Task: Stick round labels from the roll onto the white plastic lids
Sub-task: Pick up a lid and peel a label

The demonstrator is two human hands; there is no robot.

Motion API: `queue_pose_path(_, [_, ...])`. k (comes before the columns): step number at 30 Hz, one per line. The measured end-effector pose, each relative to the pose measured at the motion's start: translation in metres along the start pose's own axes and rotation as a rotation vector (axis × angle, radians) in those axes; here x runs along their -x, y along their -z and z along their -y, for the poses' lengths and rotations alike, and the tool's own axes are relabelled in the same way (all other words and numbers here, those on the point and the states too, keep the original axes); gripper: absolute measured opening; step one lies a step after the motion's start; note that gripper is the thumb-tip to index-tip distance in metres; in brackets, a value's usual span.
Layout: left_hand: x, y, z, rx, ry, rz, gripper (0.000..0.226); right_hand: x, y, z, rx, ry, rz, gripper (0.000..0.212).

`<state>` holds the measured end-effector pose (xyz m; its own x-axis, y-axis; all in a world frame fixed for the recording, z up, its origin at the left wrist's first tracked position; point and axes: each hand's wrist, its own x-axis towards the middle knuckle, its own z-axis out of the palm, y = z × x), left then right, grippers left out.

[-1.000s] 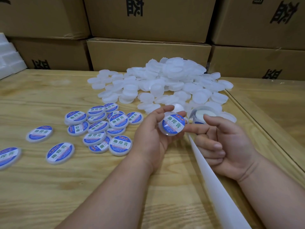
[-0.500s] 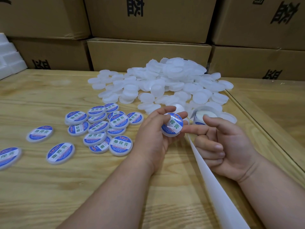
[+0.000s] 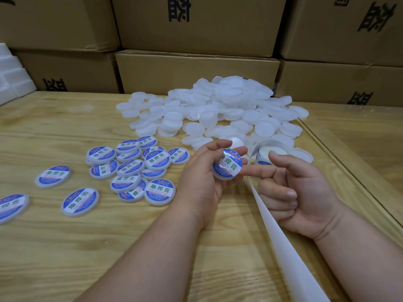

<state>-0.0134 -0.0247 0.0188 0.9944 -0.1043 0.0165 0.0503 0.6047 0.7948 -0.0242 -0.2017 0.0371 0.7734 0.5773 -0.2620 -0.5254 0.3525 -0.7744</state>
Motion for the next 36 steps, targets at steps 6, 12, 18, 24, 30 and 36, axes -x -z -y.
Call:
queue_pose_path(6, [0.0011,0.0007,0.0006,-0.046,-0.009,-0.018,0.023,-0.0006,0.0003,-0.0004,-0.006,-0.005,0.008,0.051])
queue_pose_path(12, [0.0014,-0.0005,0.0002,-0.052,-0.010,-0.036,0.033,-0.0009,0.0023,-0.0008,-0.011,-0.009,0.025,0.052])
queue_pose_path(18, [0.0018,0.0001,0.0004,-0.027,0.009,-0.062,0.051,-0.0020,0.0034,-0.0009,-0.022,-0.018,0.035,0.059])
queue_pose_path(24, [0.0019,0.0005,0.0025,-0.126,-0.044,-0.095,0.056,-0.0014,0.0026,-0.0008,-0.011,-0.016,0.032,0.063])
queue_pose_path(30, [0.0015,0.0003,0.0031,-0.140,-0.114,-0.131,0.045,-0.0002,0.0022,-0.0021,0.013,-0.016,0.052,0.070])
queue_pose_path(36, [0.0003,0.0018,0.0059,-0.136,-0.133,-0.137,0.037,0.0002,0.0017,-0.0021,0.004,-0.011,0.044,0.068])
